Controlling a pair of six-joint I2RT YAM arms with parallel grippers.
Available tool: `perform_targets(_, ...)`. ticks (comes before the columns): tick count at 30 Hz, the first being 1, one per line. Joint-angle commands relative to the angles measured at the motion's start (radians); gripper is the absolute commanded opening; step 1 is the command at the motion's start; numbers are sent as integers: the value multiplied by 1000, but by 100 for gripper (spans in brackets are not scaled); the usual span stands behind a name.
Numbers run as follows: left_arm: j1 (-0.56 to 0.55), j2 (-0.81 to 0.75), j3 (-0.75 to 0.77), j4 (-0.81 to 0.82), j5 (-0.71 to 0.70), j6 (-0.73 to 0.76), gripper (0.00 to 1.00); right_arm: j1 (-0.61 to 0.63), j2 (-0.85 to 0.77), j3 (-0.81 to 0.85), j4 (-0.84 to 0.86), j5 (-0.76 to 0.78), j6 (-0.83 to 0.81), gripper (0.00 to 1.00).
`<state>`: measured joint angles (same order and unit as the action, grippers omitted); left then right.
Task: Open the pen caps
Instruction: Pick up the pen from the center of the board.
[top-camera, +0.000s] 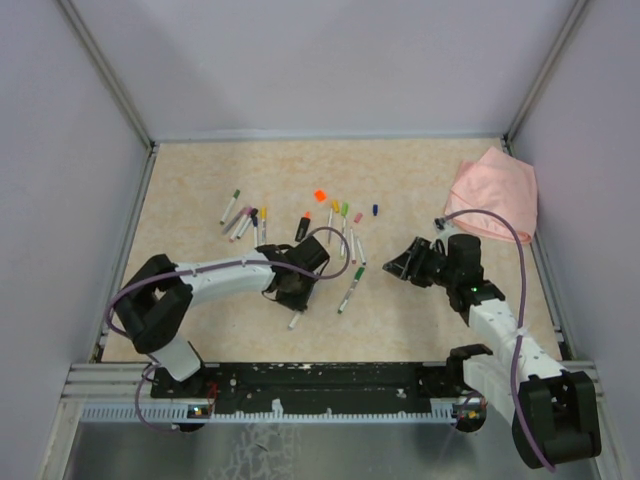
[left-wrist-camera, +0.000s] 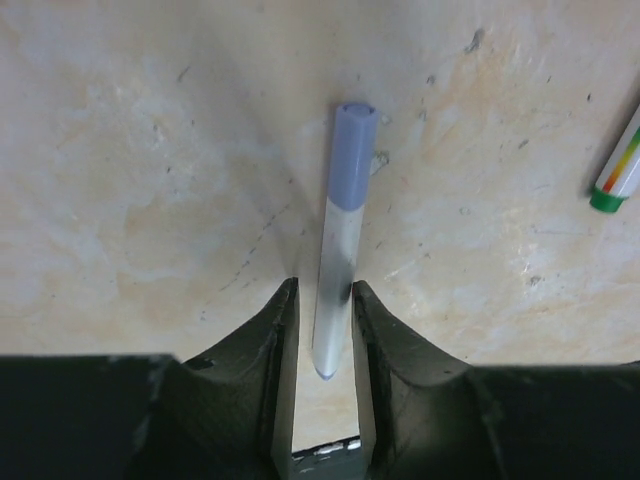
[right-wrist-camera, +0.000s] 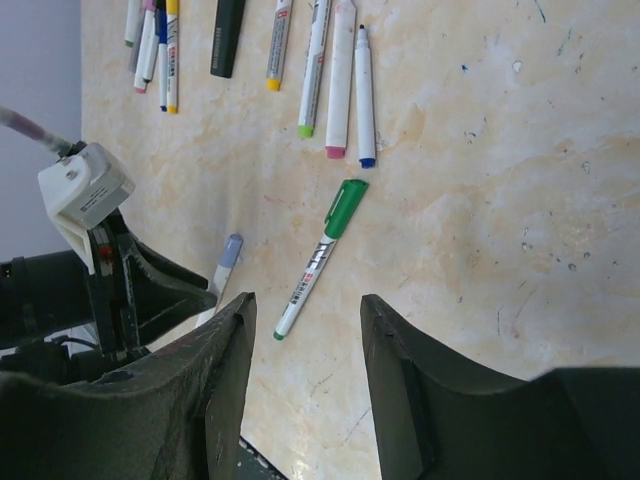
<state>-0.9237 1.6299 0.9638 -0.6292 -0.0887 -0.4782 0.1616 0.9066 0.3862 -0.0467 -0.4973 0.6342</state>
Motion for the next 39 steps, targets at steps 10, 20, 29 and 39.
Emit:
perform_targets(10,3,136,88,-2,-13,39,13,3,-16,18,24,-43,7,47)
perform_targets(20,18,4,165,-1,-36,38,0,22,1,23,198,-240,41,47)
perform_targets(29,79,-261,62,378,198,-66,0,87,5,12,449,-370,142,50)
perform_targets(39,135,-404,-137,792,339,-264,0,145,0,59,529,-389,190,57)
